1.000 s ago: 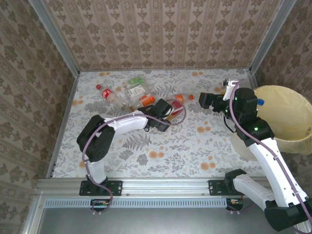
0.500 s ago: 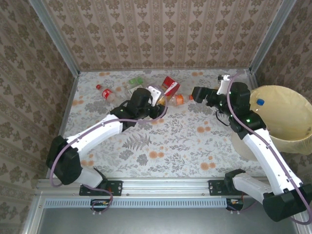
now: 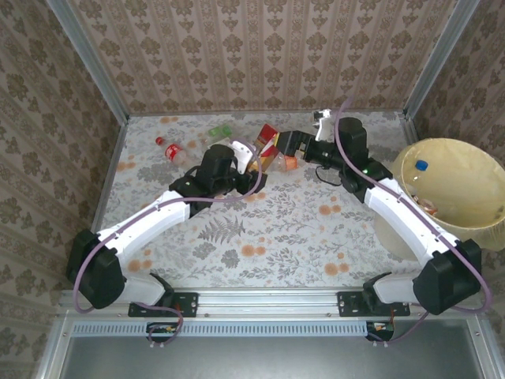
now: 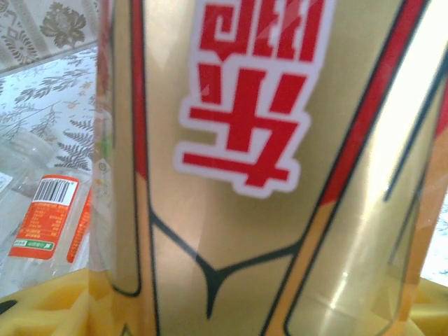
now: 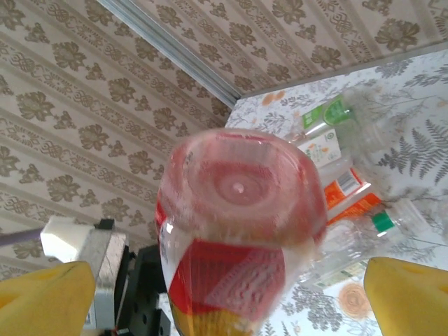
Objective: Put the plastic bottles in the bin
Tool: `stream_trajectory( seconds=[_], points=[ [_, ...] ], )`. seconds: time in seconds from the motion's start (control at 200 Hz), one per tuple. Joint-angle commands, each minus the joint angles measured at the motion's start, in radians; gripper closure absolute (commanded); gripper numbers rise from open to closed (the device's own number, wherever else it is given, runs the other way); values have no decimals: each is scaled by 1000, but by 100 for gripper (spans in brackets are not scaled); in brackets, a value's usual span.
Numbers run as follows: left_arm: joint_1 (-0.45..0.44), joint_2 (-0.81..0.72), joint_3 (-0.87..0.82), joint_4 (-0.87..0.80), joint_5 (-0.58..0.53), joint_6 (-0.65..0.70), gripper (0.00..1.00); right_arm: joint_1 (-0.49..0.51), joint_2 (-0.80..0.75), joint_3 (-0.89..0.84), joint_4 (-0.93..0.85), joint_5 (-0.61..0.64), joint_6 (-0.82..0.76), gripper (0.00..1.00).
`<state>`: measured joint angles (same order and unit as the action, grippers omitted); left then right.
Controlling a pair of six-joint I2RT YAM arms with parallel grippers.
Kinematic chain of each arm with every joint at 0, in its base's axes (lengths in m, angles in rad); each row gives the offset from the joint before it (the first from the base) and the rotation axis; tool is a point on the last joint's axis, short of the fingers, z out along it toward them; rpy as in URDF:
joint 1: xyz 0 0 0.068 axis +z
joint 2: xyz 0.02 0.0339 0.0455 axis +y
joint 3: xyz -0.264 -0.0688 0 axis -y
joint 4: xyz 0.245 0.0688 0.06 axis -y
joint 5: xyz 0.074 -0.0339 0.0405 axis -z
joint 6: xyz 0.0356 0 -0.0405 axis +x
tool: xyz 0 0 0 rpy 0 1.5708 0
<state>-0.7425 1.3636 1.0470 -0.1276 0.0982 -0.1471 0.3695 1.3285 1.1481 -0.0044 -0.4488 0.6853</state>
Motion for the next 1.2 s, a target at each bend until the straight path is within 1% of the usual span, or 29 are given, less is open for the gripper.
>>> stream_trajectory(
  seconds=[0.0, 0.06, 0.09, 0.245, 0.285, 0.405, 0.515, 0.655, 0.695, 0.725, 0.81, 0.83, 0.845, 0.9, 0.915, 1.01, 1.075, 1.15, 1.195],
  points=[
    [5, -23, -6, 49, 49, -15, 60, 10, 40, 55, 58, -28, 60, 0],
    [4, -19, -4, 54, 58, -17, 60, 17, 55, 76, 53, -25, 63, 0],
    [4, -17, -5, 59, 62, -18, 60, 21, 91, 86, 46, -19, 64, 0],
    [2, -5, 1, 64, 74, -21, 60, 28, 137, 103, 31, 10, 85, 1],
    [1, 1, 5, 63, 74, -16, 60, 29, 143, 98, 41, 4, 91, 4],
    [-13, 19, 24, 49, 56, 3, 60, 37, 158, 93, 62, -17, 105, 19],
    [-16, 37, 41, 38, 51, 9, 60, 37, 149, 78, 78, -9, 111, 33],
    [-16, 58, 60, 25, 55, -2, 58, 36, 117, 66, 71, 8, 98, 43],
    [-14, 60, 66, 20, 59, -13, 55, 34, 108, 62, 61, 20, 89, 45],
    [-11, 63, 68, 21, 72, -21, 49, 31, 98, 60, 49, 32, 79, 47],
    [7, 58, 67, 23, 95, -48, 22, 17, 69, 53, 5, 78, 47, 49],
    [10, 55, 66, 24, 99, -51, 17, 13, 69, 53, -7, 93, 39, 49],
    [13, 53, 64, 26, 101, -55, 14, 9, 40, 52, -15, 104, 33, 50],
    [24, 37, 53, 37, 113, -68, 6, -6, 8, 52, -48, 133, 6, 50],
    [27, 32, 48, 46, 120, -72, 1, -10, 1, 52, -58, 141, -2, 51],
    [60, -17, -1, 123, 169, -121, 0, -36, -57, 63, -121, 203, -64, 52],
    [100, -49, -46, 190, 195, -174, 0, -52, -100, 70, -160, 243, -108, 52],
    [141, -77, -83, 233, 188, -229, 0, -83, -150, 74, -187, 278, -140, 52],
    [160, -89, -97, 238, 153, -258, 0, -103, -179, 76, -204, 298, -150, 52]
  ],
)
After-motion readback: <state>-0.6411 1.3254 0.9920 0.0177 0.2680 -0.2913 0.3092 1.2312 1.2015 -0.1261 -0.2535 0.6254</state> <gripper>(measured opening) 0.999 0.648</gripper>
